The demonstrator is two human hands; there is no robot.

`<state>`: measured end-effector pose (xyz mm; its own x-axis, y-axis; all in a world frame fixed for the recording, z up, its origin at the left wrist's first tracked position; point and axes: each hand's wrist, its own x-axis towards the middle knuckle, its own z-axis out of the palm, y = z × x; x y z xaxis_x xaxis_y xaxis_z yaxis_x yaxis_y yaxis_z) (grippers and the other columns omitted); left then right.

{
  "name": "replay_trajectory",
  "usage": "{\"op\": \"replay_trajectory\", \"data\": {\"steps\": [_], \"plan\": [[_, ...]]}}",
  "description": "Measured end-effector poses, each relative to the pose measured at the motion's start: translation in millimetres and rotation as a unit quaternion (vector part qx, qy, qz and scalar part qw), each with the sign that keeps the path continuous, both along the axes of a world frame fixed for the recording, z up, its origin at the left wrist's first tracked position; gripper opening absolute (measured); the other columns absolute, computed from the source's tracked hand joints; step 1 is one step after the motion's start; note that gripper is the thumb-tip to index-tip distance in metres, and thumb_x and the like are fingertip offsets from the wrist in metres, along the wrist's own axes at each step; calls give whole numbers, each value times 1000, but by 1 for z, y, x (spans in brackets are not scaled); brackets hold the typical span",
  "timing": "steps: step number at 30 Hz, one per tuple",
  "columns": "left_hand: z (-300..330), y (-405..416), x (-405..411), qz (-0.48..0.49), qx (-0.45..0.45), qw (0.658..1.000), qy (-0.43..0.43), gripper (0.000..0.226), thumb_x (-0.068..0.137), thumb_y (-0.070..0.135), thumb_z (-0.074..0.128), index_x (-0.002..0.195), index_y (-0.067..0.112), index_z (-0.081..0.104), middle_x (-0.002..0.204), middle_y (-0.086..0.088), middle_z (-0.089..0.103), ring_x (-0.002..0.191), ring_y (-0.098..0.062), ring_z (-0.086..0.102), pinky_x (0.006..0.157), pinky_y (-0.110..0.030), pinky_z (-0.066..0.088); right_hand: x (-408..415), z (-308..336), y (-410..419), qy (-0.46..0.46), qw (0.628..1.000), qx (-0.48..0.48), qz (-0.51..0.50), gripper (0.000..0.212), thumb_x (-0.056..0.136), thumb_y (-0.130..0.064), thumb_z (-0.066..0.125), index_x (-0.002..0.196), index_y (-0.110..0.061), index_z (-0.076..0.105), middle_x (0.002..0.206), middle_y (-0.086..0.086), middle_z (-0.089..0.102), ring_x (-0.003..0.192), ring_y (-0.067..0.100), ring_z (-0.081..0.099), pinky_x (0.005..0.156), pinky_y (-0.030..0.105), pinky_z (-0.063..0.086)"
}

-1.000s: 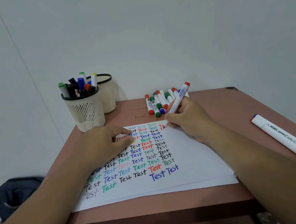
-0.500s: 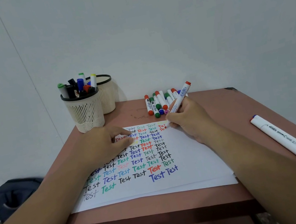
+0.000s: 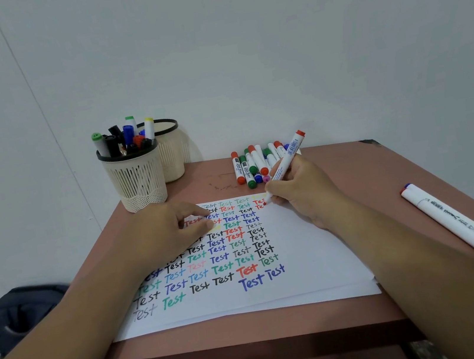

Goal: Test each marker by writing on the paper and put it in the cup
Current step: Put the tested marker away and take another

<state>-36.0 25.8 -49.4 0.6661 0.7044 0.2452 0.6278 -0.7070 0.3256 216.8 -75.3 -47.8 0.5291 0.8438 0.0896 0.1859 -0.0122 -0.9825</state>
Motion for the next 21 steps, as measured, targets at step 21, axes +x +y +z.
{"op": "replay_trajectory", "data": {"steps": [21], "plan": [[-3,4,-1,0,-5,1000,-17,34,85,71,56,113,54,67,66,12,61,62,-2,59,59,-28,48,1,4,-4,-14,999,10,-27,19,90,-3,70,102,-13,61,95,7,63,85,17,61,77,33,64]]}}
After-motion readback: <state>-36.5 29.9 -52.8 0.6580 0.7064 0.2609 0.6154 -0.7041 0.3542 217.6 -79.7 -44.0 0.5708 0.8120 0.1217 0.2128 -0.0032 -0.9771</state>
